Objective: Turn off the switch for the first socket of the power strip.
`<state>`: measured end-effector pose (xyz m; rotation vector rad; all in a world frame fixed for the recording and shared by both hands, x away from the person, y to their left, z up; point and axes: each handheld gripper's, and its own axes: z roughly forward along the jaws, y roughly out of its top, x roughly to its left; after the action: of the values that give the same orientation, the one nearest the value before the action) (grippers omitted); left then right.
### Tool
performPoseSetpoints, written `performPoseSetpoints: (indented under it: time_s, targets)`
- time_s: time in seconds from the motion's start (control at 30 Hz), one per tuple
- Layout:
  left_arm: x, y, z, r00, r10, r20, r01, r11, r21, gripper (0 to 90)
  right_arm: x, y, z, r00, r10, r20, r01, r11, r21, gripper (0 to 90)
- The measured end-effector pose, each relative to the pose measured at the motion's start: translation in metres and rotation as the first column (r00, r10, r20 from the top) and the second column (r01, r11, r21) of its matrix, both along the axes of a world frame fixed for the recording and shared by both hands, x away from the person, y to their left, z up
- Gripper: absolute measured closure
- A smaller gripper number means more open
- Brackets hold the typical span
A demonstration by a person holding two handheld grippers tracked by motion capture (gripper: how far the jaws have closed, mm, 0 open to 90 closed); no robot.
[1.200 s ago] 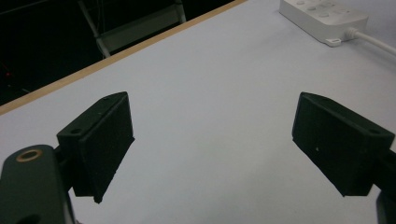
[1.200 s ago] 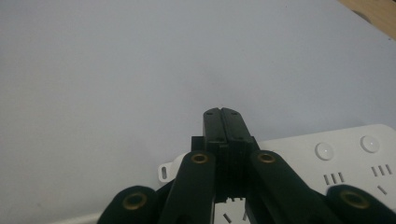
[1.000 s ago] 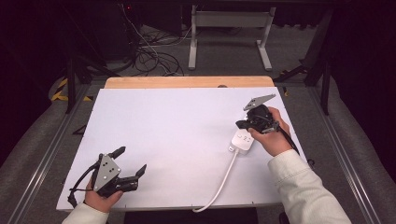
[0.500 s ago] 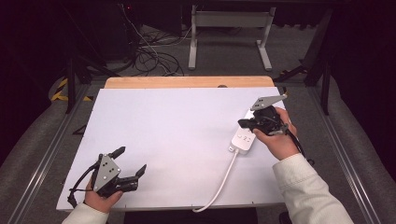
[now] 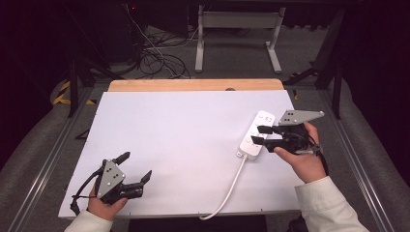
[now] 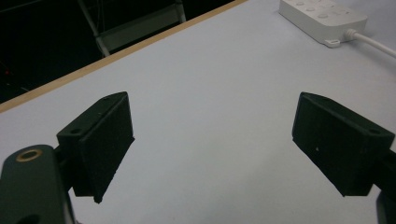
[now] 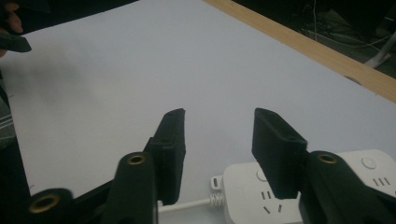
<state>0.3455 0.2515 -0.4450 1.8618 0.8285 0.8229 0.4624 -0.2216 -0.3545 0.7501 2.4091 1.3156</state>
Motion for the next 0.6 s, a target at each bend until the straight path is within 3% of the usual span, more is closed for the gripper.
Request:
performPoseSetpoints:
  time_s: [0.27,0.6]
  targets:
    - [-0.001,-0.001,0.001,1.0000,-0.003,0.000,0.003,1.0000,-0.004,13.1,-0.022,-0.009,-0.012,0.9994,-0.005,0.035,0.003,0.998,0.059,37.6]
    - [-0.003,-0.001,0.002,1.0000,-0.005,-0.003,0.005,0.9999,-0.014,13.1,-0.044,-0.011,-0.032,0.9975,0.007,0.071,-0.013,0.997,0.078,30.9]
